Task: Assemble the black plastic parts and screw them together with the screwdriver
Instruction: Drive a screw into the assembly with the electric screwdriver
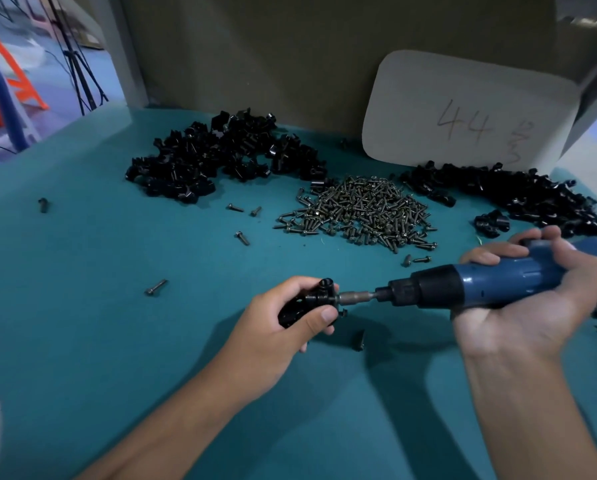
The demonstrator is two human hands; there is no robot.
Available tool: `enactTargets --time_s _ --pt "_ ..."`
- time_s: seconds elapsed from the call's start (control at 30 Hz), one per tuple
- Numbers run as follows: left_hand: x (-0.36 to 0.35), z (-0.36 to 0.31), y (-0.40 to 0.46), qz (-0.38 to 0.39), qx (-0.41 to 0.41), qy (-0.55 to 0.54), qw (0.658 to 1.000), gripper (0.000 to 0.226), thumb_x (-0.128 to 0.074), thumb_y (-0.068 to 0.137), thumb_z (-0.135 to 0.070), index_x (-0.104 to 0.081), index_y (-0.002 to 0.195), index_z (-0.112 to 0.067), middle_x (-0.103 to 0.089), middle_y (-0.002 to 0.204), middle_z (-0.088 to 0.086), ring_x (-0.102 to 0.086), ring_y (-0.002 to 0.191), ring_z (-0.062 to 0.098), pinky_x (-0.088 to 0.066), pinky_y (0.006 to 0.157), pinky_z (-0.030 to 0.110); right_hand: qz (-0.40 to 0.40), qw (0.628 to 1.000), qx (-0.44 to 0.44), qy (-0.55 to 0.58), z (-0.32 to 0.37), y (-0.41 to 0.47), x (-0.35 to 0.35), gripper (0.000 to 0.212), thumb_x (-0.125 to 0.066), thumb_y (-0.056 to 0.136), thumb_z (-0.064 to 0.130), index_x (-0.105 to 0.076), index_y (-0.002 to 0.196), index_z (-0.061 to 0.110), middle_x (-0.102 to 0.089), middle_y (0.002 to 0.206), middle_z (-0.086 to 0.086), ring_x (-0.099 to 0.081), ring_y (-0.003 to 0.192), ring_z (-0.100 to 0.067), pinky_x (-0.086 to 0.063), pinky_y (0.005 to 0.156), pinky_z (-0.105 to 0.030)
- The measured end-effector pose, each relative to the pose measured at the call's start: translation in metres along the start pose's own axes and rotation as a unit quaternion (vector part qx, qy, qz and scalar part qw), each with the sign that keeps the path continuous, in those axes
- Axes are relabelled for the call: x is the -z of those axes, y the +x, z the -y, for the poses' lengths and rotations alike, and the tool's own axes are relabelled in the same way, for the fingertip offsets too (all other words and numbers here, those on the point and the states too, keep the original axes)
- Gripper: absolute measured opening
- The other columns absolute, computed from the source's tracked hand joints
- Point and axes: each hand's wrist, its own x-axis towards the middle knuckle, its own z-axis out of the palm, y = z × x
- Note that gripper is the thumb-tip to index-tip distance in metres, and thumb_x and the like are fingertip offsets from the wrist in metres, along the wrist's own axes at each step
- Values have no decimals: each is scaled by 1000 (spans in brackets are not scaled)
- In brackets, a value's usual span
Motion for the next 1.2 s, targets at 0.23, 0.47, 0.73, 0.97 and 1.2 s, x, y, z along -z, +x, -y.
enactTargets --time_s 0.23,0.47,0.73,0.97,1.2 --pt "0 -6 -2 17 -3 -1 1000 21 -64 94 -30 -66 111 -19 -73 81 -3 -59 61 -2 -42 57 13 30 1000 -1 6 2 -4 -2 14 -52 94 23 -65 88 23 -61 84 9 -54 62 -6 -45 57 -22" --pt "2 -2 -1 49 9 -3 999 21 -66 90 -43 -66 105 -29 -71 77 -2 -52 61 4 -43 62 20 70 997 16 6 3 -6 -5 26 -44 98 25 -66 84 26 -62 84 11 -54 63 -5 -44 55 -22" --pt "3 3 -1 45 -9 26 999 23 -62 86 -55 -63 102 -38 -69 77 -5 -52 64 4 -43 62 17 15 1000 10 16 -2 -4 -1 8 -51 93 23 -58 90 23 -58 80 10 -52 61 -6 -43 54 -21" --pt "3 3 0 29 -14 43 999 21 -63 86 -54 -62 99 -39 -67 76 -7 -53 67 7 -44 63 23 -8 1000 0 10 -5 -4 -1 11 -54 91 20 -59 82 22 -57 77 10 -53 60 -7 -44 54 -21" --pt "1 2 0 -1 -9 73 997 15 -66 87 -44 -63 100 -36 -62 80 -9 -55 71 3 -43 69 21 -18 1000 -1 7 -8 -4 1 5 -56 90 19 -58 85 20 -58 78 10 -53 60 -7 -45 54 -22"
